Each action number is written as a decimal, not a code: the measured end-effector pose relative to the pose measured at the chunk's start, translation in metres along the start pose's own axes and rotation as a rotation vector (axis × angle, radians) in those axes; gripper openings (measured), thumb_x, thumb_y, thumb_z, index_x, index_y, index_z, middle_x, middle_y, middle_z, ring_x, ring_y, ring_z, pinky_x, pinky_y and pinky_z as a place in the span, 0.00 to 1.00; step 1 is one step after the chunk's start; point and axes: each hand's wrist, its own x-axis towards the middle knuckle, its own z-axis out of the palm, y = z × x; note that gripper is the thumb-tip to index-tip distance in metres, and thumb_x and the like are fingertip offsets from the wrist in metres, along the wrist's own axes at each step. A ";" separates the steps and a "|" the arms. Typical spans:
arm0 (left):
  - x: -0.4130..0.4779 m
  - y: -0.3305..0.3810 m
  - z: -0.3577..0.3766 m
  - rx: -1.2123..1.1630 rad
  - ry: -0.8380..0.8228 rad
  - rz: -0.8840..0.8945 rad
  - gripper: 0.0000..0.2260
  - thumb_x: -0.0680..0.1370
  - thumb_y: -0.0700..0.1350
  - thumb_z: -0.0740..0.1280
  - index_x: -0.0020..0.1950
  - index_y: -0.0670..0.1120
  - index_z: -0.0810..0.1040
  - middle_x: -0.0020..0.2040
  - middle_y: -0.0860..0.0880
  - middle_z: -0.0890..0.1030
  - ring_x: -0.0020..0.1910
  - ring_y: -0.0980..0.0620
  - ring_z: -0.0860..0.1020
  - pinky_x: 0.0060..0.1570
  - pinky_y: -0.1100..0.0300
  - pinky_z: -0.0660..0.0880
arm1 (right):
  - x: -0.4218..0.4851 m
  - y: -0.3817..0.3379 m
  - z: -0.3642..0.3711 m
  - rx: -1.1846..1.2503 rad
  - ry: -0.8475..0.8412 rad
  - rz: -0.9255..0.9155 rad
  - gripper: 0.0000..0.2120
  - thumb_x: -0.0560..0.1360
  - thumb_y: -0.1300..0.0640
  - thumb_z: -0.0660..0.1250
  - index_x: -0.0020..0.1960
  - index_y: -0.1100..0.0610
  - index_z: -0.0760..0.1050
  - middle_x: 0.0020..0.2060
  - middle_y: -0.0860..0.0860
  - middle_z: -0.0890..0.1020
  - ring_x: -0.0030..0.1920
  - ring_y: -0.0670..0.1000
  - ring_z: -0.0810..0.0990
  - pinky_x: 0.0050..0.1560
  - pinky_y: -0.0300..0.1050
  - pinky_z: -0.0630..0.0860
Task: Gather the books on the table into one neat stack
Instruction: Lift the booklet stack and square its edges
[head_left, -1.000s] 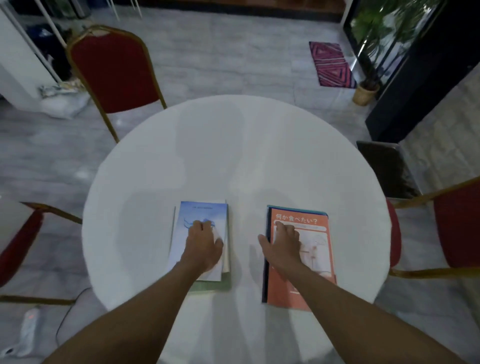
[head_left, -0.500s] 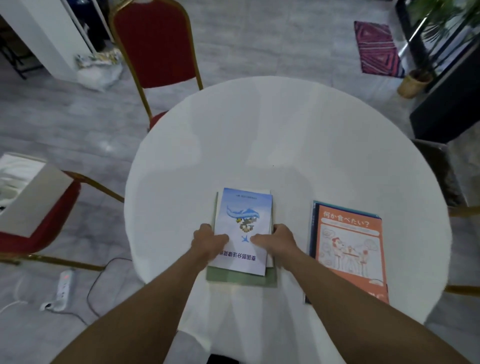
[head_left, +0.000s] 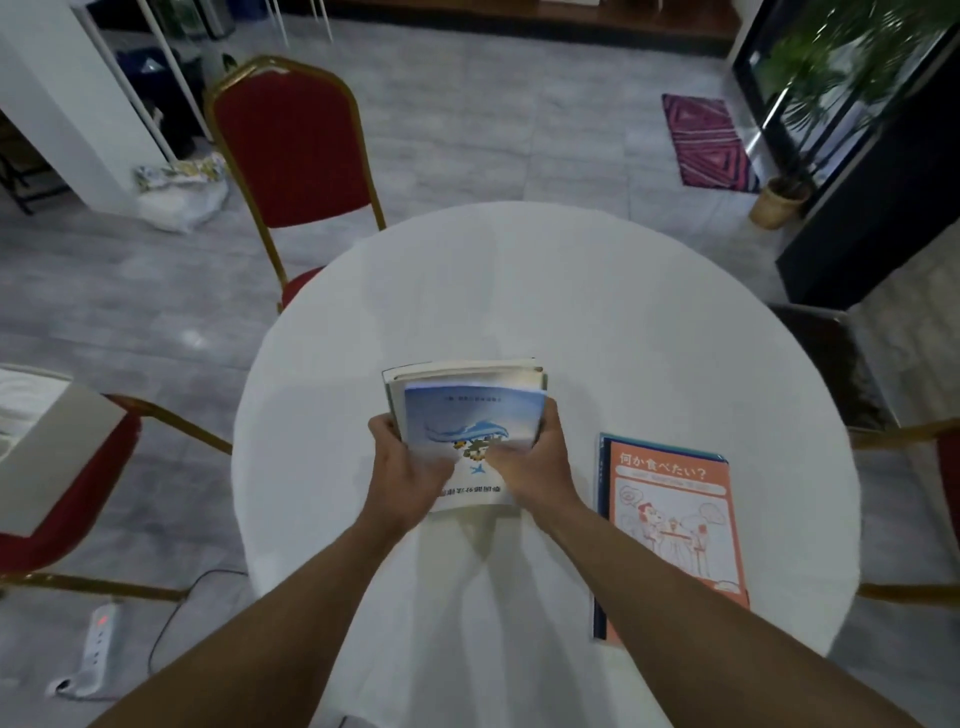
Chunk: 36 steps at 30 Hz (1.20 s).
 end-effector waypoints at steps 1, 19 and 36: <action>0.002 0.003 0.001 0.039 0.001 0.059 0.25 0.70 0.43 0.74 0.53 0.52 0.58 0.54 0.48 0.69 0.53 0.53 0.78 0.42 0.60 0.79 | -0.001 -0.003 -0.001 -0.001 0.013 -0.035 0.26 0.64 0.62 0.73 0.54 0.38 0.72 0.42 0.42 0.85 0.41 0.45 0.87 0.39 0.46 0.86; 0.010 -0.003 0.000 0.138 -0.165 0.356 0.35 0.71 0.34 0.74 0.68 0.52 0.57 0.65 0.46 0.69 0.63 0.51 0.72 0.53 0.75 0.74 | 0.000 0.001 -0.028 -0.151 -0.045 -0.109 0.37 0.65 0.62 0.74 0.52 0.21 0.66 0.52 0.39 0.80 0.51 0.39 0.82 0.37 0.29 0.78; 0.020 -0.001 -0.006 0.175 -0.242 0.299 0.31 0.73 0.35 0.71 0.69 0.54 0.61 0.64 0.50 0.71 0.64 0.52 0.72 0.58 0.62 0.77 | 0.009 0.006 -0.028 -0.170 -0.040 -0.079 0.33 0.68 0.62 0.75 0.64 0.37 0.66 0.55 0.41 0.79 0.54 0.44 0.80 0.39 0.31 0.79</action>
